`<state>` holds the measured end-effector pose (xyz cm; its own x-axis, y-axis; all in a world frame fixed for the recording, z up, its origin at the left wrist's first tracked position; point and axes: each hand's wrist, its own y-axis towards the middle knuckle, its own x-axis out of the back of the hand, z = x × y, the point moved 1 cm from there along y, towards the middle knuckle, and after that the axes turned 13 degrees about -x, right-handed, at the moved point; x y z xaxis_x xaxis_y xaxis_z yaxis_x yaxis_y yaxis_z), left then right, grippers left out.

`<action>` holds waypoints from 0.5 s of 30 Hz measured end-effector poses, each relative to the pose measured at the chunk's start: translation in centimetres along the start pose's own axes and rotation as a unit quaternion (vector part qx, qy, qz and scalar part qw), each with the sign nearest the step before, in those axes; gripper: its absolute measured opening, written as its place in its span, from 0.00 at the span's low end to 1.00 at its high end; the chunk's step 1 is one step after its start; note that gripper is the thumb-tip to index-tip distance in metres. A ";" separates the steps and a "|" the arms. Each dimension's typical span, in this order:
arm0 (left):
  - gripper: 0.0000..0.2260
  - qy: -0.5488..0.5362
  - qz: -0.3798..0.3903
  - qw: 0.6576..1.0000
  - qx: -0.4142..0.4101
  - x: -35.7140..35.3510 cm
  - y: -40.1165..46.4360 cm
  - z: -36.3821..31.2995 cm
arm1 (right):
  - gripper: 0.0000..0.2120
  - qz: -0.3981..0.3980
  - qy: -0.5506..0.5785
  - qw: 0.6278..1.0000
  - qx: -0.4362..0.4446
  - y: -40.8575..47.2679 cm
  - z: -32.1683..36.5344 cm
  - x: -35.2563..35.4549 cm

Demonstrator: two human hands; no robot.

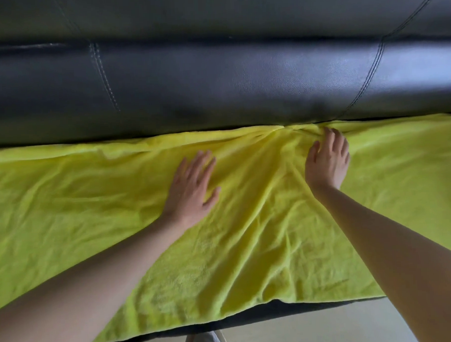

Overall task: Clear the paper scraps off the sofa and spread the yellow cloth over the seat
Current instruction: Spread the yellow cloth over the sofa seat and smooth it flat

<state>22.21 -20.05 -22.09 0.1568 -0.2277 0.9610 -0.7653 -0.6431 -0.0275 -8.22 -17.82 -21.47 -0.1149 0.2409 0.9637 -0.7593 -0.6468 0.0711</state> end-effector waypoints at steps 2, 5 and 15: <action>0.31 -0.002 0.029 0.997 -0.068 -0.9 0.4 -3.0 | 0.25 0.020 0.008 0.997 -0.071 -0.3 -2.0 0.4; 0.37 0.019 0.084 0.993 -0.080 -2.8 0.5 -5.2 | 0.31 0.092 -0.003 0.985 -0.144 -1.7 -5.4 0.7; 0.39 0.066 0.073 0.990 -0.104 -5.1 -1.2 -4.1 | 0.35 0.280 -0.082 0.939 -0.183 -1.4 -12.0 1.3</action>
<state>19.82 -15.11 -25.85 -0.0377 -0.2003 0.9790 -0.8882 -0.4422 -0.1246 -14.94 -7.93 -23.39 -0.4839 -0.1960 0.8529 -0.7820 -0.3406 -0.5220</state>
